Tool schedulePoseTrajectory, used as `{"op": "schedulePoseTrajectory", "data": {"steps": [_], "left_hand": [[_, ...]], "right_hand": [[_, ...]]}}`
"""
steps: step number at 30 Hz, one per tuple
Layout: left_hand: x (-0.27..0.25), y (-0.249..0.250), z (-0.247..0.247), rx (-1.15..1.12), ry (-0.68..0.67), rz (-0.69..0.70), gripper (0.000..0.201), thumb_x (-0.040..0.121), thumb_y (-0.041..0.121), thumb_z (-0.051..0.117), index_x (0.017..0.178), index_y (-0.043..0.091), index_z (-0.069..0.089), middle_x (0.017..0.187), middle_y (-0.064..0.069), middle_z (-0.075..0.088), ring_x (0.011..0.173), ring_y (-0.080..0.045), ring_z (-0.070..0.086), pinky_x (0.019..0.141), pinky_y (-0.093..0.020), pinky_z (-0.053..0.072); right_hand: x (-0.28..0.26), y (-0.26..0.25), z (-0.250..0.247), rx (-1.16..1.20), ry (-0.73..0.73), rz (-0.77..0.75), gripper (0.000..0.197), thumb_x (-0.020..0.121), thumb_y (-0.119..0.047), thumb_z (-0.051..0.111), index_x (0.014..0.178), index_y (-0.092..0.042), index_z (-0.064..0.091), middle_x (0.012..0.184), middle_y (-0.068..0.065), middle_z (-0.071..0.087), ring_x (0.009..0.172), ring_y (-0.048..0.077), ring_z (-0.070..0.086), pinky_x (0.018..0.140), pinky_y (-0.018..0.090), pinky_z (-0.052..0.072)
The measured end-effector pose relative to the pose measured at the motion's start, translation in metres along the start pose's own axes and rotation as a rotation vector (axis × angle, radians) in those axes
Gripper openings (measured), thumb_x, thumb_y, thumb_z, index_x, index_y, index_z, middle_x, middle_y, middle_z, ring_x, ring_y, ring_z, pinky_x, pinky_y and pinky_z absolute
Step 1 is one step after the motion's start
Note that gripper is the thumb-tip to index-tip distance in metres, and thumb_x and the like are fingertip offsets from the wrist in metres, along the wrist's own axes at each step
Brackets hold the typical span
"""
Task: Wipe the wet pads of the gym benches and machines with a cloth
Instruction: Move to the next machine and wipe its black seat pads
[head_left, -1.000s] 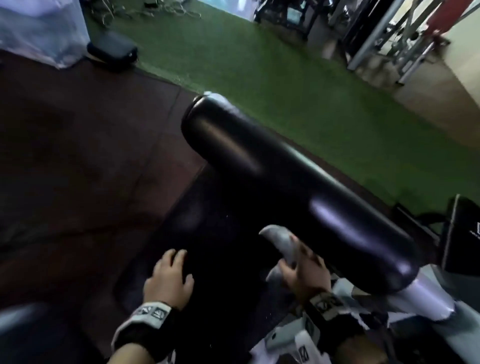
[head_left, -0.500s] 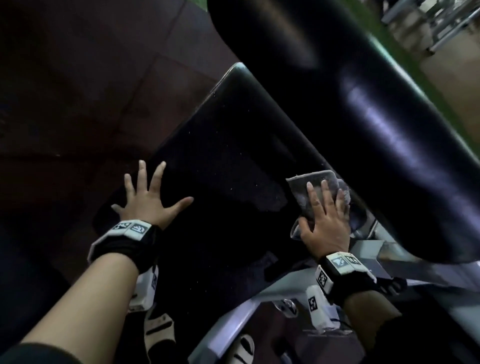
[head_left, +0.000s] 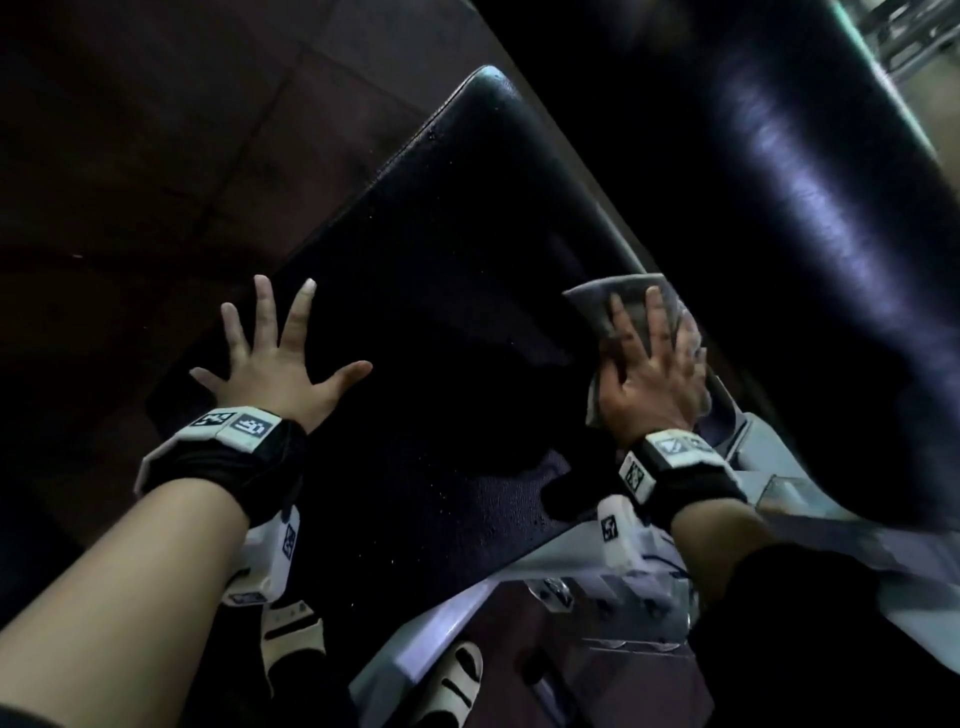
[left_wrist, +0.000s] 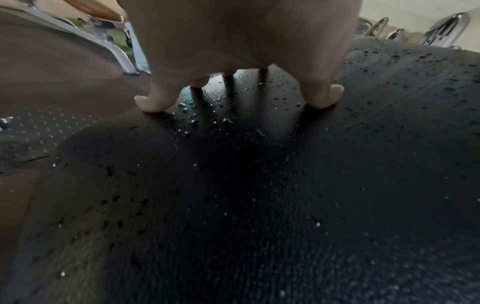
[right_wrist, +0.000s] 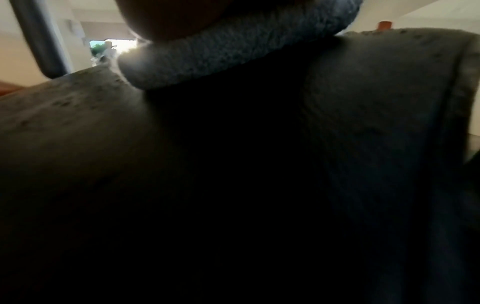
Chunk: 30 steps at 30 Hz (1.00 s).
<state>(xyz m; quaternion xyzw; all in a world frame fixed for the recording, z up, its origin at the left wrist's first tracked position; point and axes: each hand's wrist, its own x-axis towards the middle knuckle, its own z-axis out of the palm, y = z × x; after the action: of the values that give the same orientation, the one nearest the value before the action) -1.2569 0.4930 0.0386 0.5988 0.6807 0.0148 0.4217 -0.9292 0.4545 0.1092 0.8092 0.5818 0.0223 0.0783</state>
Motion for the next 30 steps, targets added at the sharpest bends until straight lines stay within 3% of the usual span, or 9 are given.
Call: {"op": "schedulePoseTrajectory", "data": {"steps": [3,6,10,12,17,21,24,26,30], "left_hand": [[0.0,-0.001,0.0,-0.001,-0.005,0.004,0.098,0.063,0.083,0.039,0.141,0.057,-0.014,0.153,0.017,-0.03,0.143,-0.021,-0.025,0.105,-0.074,0.002],[0.0,-0.001,0.0,0.0,-0.007,-0.001,0.098,0.062,0.083,0.038,0.141,0.057,-0.015,0.153,0.017,-0.031,0.143,-0.021,-0.025,0.105,-0.074,0.002],[0.001,-0.001,0.0,0.002,-0.002,-0.003,0.098,0.062,0.083,0.038,0.14,0.057,-0.015,0.152,0.017,-0.032,0.143,-0.021,-0.025,0.105,-0.073,0.002],[0.001,-0.001,0.0,-0.003,-0.004,-0.003,0.098,0.062,0.084,0.038,0.14,0.057,-0.016,0.152,0.018,-0.032,0.143,-0.021,-0.025,0.105,-0.073,0.002],[0.002,-0.001,-0.001,-0.011,-0.004,0.0,0.099,0.062,0.083,0.04,0.141,0.057,-0.014,0.153,0.017,-0.031,0.143,-0.021,-0.025,0.105,-0.073,0.001],[0.001,-0.002,-0.001,-0.026,0.002,0.004,0.099,0.063,0.082,0.041,0.142,0.056,-0.012,0.153,0.018,-0.03,0.143,-0.021,-0.025,0.105,-0.074,0.001],[0.001,-0.001,-0.001,-0.017,0.011,-0.001,0.1,0.062,0.082,0.041,0.143,0.055,-0.011,0.153,0.017,-0.03,0.144,-0.021,-0.024,0.105,-0.074,0.001],[0.001,-0.001,0.0,-0.025,0.022,0.003,0.1,0.062,0.081,0.042,0.143,0.055,-0.01,0.153,0.018,-0.03,0.144,-0.021,-0.024,0.105,-0.074,0.001],[0.002,-0.002,0.002,-0.03,0.028,0.005,0.1,0.062,0.081,0.043,0.143,0.055,-0.009,0.153,0.018,-0.029,0.144,-0.021,-0.024,0.105,-0.073,0.001]], "right_hand": [[-0.002,0.011,-0.007,0.075,0.058,0.179,0.054,0.093,-0.047,0.029,0.146,-0.037,0.028,0.153,0.004,0.029,0.134,0.03,0.031,0.105,0.04,0.022],[-0.032,0.024,0.008,0.106,0.102,0.366,0.052,0.096,-0.048,0.028,0.145,-0.03,0.034,0.155,0.009,0.025,0.138,0.037,0.023,0.112,0.047,0.015],[-0.079,0.006,0.029,0.079,-0.017,0.239,0.058,0.091,-0.057,0.016,0.146,-0.047,0.003,0.158,-0.007,-0.015,0.144,0.031,-0.012,0.115,0.049,-0.006],[-0.092,-0.015,0.033,0.087,-0.08,0.153,0.059,0.09,-0.059,0.015,0.145,-0.051,-0.005,0.154,-0.013,-0.025,0.143,0.027,-0.018,0.114,0.048,-0.012],[-0.055,-0.049,0.02,0.097,-0.045,-0.013,0.057,0.091,-0.052,0.031,0.146,-0.048,0.017,0.159,-0.008,0.006,0.144,0.034,0.004,0.112,0.057,0.011],[0.003,-0.036,-0.005,0.008,-0.001,-0.033,0.057,0.09,-0.05,0.03,0.146,-0.044,0.023,0.158,-0.003,0.015,0.141,0.037,0.016,0.112,0.051,0.013],[0.014,-0.015,-0.029,0.124,-0.131,0.134,0.052,0.099,-0.041,0.035,0.148,-0.04,0.019,0.156,-0.001,0.024,0.137,0.029,0.029,0.107,0.037,0.022],[0.003,0.004,-0.032,0.183,-0.147,0.283,0.048,0.1,-0.043,0.031,0.147,-0.034,0.025,0.152,0.004,0.032,0.134,0.029,0.033,0.105,0.038,0.026],[-0.05,0.027,0.002,0.065,-0.078,0.206,0.06,0.092,-0.055,0.021,0.149,-0.038,0.017,0.16,0.002,0.0,0.143,0.029,0.004,0.114,0.047,0.003]]}}
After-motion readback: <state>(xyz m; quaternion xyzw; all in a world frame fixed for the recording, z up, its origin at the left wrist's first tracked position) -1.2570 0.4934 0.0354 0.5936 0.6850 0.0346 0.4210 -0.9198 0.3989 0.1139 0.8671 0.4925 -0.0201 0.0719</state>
